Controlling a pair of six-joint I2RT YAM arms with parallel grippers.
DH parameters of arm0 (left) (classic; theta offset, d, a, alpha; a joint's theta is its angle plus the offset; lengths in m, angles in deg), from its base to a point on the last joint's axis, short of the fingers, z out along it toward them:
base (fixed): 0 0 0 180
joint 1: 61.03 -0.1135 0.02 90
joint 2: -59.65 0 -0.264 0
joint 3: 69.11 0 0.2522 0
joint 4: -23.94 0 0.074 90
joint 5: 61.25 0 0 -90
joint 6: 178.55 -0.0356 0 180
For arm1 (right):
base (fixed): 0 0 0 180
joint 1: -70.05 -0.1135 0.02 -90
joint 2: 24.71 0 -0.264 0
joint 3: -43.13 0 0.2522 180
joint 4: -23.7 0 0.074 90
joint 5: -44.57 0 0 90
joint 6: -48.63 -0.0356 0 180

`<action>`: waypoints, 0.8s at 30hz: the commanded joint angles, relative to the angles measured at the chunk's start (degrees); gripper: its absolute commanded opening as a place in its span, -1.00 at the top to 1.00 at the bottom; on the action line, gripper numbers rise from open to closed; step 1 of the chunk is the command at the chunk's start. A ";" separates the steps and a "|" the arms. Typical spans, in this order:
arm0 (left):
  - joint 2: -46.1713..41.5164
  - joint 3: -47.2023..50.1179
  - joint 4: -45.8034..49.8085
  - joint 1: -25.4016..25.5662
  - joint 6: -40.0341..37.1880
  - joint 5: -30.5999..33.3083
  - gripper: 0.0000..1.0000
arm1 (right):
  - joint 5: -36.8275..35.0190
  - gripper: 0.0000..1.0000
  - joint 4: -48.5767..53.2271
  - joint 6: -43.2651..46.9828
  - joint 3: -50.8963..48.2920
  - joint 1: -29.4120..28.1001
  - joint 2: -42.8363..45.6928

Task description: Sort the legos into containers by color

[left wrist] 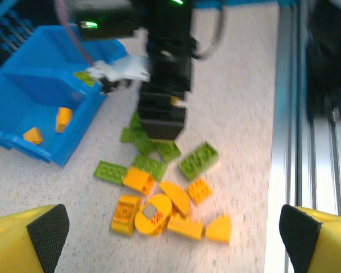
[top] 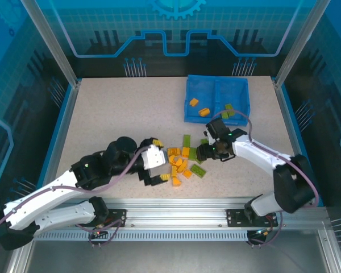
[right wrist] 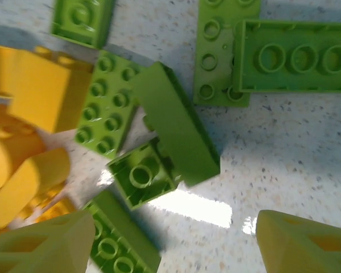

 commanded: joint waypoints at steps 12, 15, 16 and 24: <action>-2.56 4.28 0.99 0.76 -11.06 -1.39 -0.97 | -1.70 -0.20 -7.57 -1.40 4.38 -0.69 -10.92; -2.85 4.73 0.41 0.72 -11.13 -1.29 -0.97 | -1.70 -0.11 -7.93 -1.69 5.80 -0.71 -13.37; -2.77 4.89 0.44 0.69 -11.01 -1.35 -0.97 | -1.88 -0.05 -8.18 -1.94 6.05 -0.77 -14.11; -2.77 5.52 0.50 0.70 -11.28 -1.63 -0.97 | -3.16 0.33 -7.68 -2.53 6.75 -2.03 -14.30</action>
